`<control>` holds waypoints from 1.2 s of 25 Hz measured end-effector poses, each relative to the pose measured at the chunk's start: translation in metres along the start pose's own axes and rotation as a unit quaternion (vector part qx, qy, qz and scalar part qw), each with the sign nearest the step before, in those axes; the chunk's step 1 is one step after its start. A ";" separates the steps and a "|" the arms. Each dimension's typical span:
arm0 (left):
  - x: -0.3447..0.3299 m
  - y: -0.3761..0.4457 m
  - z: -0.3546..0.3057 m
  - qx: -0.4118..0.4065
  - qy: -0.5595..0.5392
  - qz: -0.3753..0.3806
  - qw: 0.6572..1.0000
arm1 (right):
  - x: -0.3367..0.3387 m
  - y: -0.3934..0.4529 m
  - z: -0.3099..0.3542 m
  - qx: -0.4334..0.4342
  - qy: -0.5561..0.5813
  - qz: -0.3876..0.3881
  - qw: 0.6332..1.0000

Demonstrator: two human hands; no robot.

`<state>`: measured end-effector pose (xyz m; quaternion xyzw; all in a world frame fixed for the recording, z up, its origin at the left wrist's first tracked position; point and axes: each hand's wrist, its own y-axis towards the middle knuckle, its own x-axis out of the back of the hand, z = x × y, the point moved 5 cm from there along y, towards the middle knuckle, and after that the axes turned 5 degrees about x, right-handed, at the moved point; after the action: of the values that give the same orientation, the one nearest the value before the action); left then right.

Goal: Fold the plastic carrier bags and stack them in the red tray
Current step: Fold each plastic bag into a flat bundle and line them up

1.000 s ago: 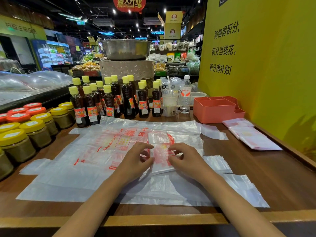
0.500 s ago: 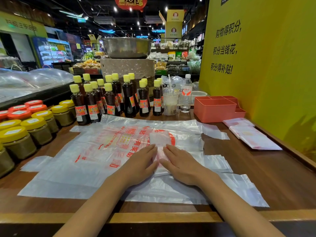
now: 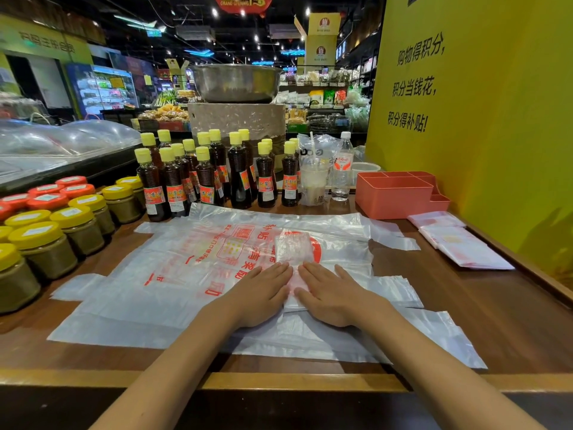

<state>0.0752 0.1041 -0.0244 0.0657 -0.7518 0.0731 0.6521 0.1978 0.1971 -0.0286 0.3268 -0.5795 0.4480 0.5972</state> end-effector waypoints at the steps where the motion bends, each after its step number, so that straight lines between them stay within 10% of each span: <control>1: 0.001 -0.002 0.000 -0.002 -0.015 -0.009 1.000 | 0.000 -0.002 0.000 -0.001 0.008 -0.008 1.000; 9: 0.011 -0.014 0.002 -0.007 -0.094 -0.015 0.995 | 0.020 -0.014 -0.023 -0.022 0.310 -0.138 0.940; 23: 0.040 -0.020 0.009 0.014 -0.351 -0.233 0.907 | 0.040 -0.020 -0.013 0.024 0.399 -0.284 0.871; 30: 0.028 -0.011 0.013 0.053 -0.372 -0.186 0.908 | 0.035 -0.015 -0.012 0.011 0.442 -0.254 0.860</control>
<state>0.0607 0.0904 0.0016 0.2610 -0.9090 -0.0397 0.3224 0.2138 0.2074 0.0062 0.2370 -0.1460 0.3847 0.8801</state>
